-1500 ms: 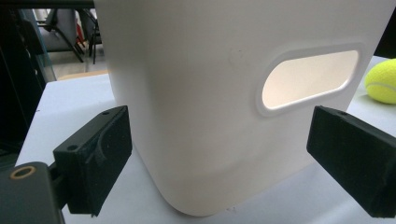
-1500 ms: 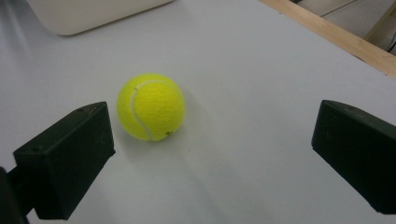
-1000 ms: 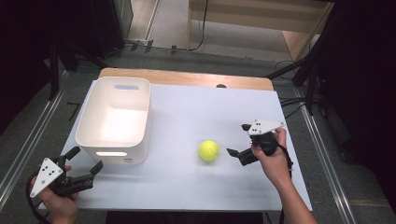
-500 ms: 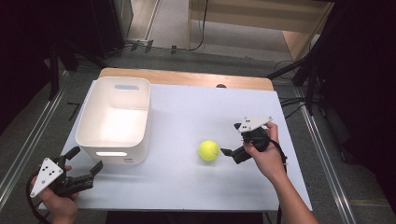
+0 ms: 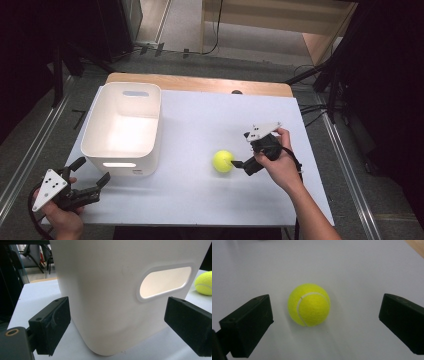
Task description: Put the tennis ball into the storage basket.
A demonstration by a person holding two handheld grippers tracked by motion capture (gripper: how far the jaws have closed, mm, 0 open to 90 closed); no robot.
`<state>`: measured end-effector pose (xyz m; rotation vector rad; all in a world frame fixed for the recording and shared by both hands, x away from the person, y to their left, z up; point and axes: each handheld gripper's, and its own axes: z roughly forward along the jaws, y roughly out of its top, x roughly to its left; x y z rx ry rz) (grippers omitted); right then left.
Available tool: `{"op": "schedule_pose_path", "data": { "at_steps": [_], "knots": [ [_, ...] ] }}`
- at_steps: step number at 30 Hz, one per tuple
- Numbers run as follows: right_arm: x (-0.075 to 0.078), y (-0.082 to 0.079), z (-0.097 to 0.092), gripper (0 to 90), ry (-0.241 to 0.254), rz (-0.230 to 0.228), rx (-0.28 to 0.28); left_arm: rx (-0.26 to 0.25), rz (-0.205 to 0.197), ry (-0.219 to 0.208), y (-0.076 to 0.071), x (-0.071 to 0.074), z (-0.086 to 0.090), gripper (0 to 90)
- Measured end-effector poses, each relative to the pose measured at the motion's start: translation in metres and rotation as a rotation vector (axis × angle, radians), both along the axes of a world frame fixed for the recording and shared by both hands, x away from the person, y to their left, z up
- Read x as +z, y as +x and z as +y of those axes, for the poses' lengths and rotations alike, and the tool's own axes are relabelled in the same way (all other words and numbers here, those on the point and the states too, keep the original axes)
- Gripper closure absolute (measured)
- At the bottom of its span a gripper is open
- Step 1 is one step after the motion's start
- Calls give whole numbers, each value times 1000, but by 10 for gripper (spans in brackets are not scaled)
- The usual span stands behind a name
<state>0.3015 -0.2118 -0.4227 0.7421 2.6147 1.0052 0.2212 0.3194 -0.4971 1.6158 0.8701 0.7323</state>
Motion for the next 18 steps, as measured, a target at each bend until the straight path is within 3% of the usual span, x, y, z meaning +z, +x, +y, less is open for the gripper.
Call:
{"op": "schedule_pose_path", "data": {
  "at_steps": [18],
  "knots": [
    [-4, 7, 17, 0, -54, 36, 37, -2, -1, 0, 0, 0, 0, 73]
  ]
}}
